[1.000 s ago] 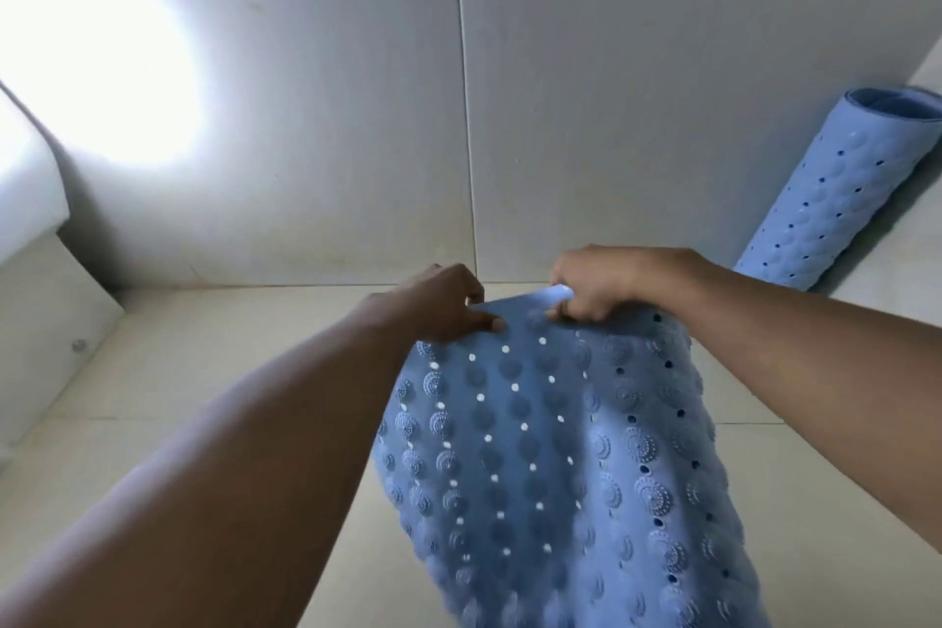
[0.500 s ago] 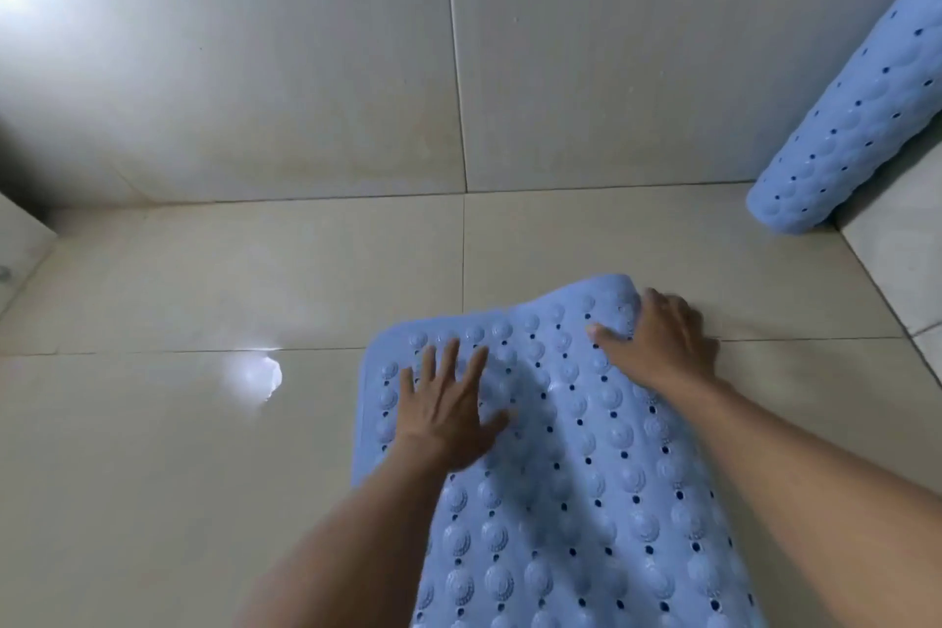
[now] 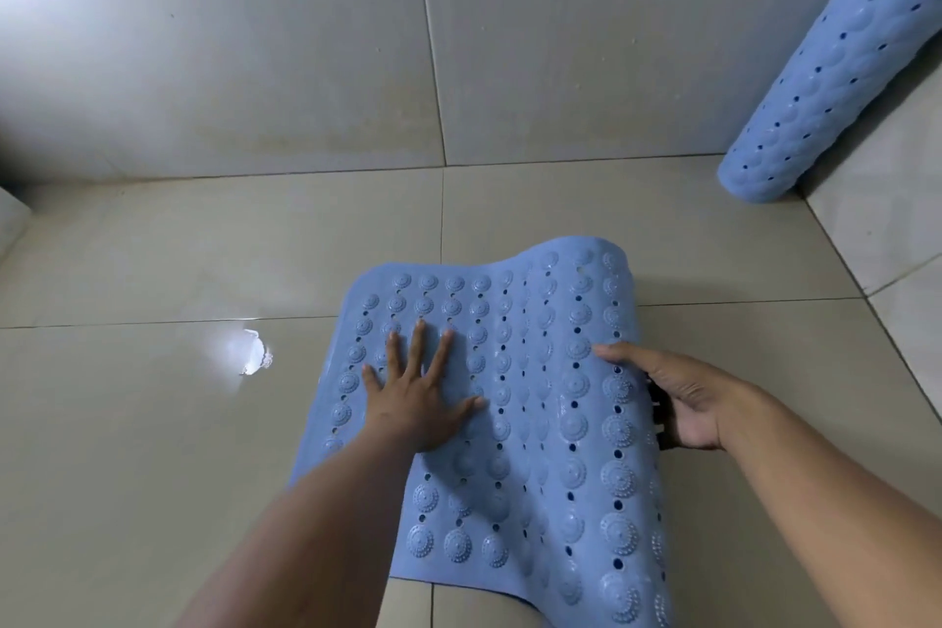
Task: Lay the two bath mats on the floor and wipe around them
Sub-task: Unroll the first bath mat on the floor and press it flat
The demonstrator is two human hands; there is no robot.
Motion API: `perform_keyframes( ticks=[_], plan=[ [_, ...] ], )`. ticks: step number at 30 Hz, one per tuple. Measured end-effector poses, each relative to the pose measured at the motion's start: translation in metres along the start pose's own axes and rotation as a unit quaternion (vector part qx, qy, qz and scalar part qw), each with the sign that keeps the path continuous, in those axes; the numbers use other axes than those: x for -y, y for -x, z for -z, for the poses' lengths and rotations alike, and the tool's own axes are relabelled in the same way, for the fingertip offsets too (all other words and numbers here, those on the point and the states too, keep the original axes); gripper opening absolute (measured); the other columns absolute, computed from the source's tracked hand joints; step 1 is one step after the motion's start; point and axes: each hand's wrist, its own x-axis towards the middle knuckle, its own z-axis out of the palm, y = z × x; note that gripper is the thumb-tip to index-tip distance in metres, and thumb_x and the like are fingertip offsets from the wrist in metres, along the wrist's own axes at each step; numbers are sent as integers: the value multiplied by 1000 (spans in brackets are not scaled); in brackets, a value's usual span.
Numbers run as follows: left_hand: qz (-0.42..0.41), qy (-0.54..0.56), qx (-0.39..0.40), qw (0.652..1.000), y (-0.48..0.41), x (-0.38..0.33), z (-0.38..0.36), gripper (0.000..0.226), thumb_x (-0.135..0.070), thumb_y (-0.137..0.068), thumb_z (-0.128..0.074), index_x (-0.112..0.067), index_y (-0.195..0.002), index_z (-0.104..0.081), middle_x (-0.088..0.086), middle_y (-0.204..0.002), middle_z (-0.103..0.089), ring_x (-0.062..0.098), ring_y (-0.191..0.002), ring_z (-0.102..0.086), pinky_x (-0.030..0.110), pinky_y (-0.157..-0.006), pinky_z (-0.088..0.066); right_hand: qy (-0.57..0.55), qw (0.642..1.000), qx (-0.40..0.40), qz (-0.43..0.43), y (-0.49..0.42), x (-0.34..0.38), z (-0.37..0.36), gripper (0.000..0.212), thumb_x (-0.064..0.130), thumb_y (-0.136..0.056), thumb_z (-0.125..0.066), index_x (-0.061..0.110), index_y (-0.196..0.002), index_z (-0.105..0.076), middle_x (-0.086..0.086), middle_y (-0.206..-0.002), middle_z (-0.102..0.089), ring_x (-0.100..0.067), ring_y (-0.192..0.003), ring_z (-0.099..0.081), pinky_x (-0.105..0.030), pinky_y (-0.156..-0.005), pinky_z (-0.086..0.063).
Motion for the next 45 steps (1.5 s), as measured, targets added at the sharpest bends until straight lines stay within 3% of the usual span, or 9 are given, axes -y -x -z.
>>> perform_keyframes(
  ticks=[5,10,14,17,22,27,32,35,45],
  plan=[
    [33,17,7,999,13,14,-7,99,-94,-77,-21,-50,-151,28,-9,-162,37,31,-152,28,71,-118,-4,54,994,-87,49,3,7,8,57,32,-61,-95,9,-108,-73,-12,-92,-79,-30,-84,-76,-46,-78,-61],
    [55,23,7,998,15,18,-2,104,-93,-78,-24,-42,-156,23,0,-164,35,40,-149,31,66,-121,0,106,976,-165,97,2,11,32,103,68,-32,-94,7,-110,-63,-9,-99,-76,-27,-86,-74,-43,-73,-62],
    [-44,-2,-39,998,24,-20,-7,112,-98,-72,-26,-41,-157,20,0,-163,37,33,-144,41,71,-116,10,59,994,-73,48,14,7,39,70,77,-63,-75,23,-107,-75,-2,-106,-77,-24,-103,-69,-46,-98,-54],
    [-86,-6,19,996,24,-58,-13,117,-103,-63,-30,-49,-154,21,-6,-162,37,33,-145,41,81,-109,8,37,996,-68,50,12,2,45,44,54,-79,-75,22,-110,-74,-7,-109,-77,-29,-105,-70,-52,-102,-51],
    [-60,-8,50,997,17,-63,-16,114,-102,-64,-31,-53,-151,24,-12,-160,40,30,-146,40,86,-102,8,92,983,-140,71,12,5,66,57,36,-65,-92,6,-108,-70,-16,-99,-78,-34,-87,-76,-55,-88,-58],
    [-55,-10,42,998,18,-62,-19,114,-104,-62,-25,-53,-150,26,-14,-158,42,29,-144,42,86,-101,9,155,950,-256,95,9,9,87,85,58,-29,-95,15,-99,-73,-5,-95,-76,-29,-85,-74,-47,-84,-61],
    [-56,-8,39,998,18,-62,-19,114,-104,-61,-25,-54,-150,26,-14,-158,42,29,-145,42,86,-102,10,137,967,-202,74,10,0,94,47,37,-69,-90,9,-102,-71,-13,-96,-77,-32,-84,-75,-51,-89,-59],
    [-56,-11,42,997,17,-62,-17,114,-105,-61,-25,-55,-149,26,-14,-158,42,28,-145,41,85,-102,10,161,962,-209,63,5,-7,97,59,42,-69,-88,11,-113,-66,-12,-104,-74,-32,-88,-73,-51,-88,-59],
    [-50,-23,38,998,2,-50,-5,112,-105,-61,-25,-56,-149,24,-16,-160,38,27,-149,35,83,-107,2,252,841,-459,139,-1,-2,88,83,48,-66,-85,20,-124,-32,-13,-127,-44,-36,-118,-49,-49,-100,-35]
  ],
)
